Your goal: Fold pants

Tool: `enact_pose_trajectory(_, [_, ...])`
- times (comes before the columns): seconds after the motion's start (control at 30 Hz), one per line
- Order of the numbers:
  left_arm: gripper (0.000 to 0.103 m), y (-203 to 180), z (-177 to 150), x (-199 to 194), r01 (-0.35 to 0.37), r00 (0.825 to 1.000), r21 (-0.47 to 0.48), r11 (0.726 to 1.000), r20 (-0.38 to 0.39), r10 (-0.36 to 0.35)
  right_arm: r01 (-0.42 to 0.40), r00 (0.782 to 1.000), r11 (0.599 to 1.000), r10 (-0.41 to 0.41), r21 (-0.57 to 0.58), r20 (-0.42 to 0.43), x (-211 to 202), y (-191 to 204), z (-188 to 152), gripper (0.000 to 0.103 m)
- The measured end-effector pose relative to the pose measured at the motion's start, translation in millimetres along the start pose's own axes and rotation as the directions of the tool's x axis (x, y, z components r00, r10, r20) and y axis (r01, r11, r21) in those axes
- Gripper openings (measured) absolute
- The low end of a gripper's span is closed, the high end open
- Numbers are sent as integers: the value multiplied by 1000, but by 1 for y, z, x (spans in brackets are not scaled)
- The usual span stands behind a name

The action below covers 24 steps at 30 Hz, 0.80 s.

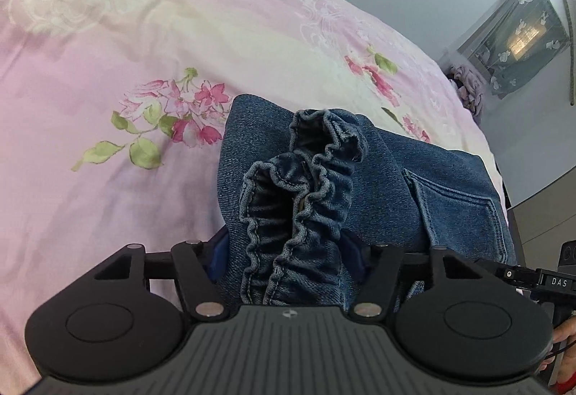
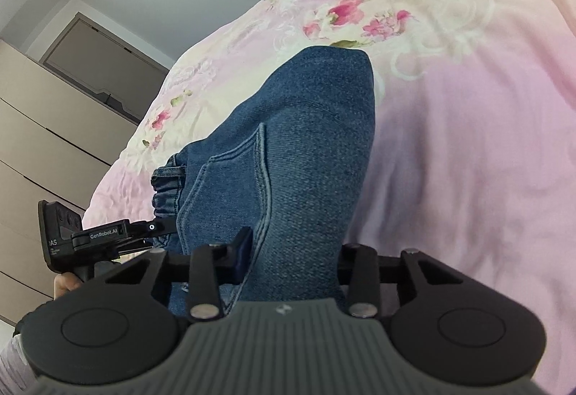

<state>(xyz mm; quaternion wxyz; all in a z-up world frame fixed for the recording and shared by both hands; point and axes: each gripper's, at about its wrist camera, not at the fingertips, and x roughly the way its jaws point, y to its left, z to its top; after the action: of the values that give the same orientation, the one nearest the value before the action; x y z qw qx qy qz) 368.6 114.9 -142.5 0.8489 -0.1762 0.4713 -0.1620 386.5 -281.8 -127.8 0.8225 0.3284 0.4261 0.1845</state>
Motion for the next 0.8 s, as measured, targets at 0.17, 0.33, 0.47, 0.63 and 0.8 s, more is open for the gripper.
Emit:
enact_pose_trajectory(0.17, [68, 9, -5, -40, 22, 1000, -21, 1000, 22, -22, 30, 999, 999, -31, -45, -19, -18, 47, -3, 34])
enact_pose_trajectory(0.33, [68, 38, 1, -99, -16, 997, -25, 1000, 76, 18, 5, 999, 997, -9, -81, -45, -5, 107, -10, 33])
enact_pose_trajectory(0.47, [68, 67, 11, -145, -87, 990, -16, 996, 106, 89, -49, 997, 994, 43, -94, -65, 27, 152, -19, 33])
enact_pose_trajectory(0.63, [68, 100, 25, -183, -184, 978, 9, 983, 106, 182, -108, 989, 991, 98, -79, -115, 72, 192, -37, 33])
enact_pose_trajectory(0.8, [68, 134, 31, -179, -226, 971, 0, 974, 82, 225, -124, 982, 990, 114, -60, -151, 119, 209, -45, 33])
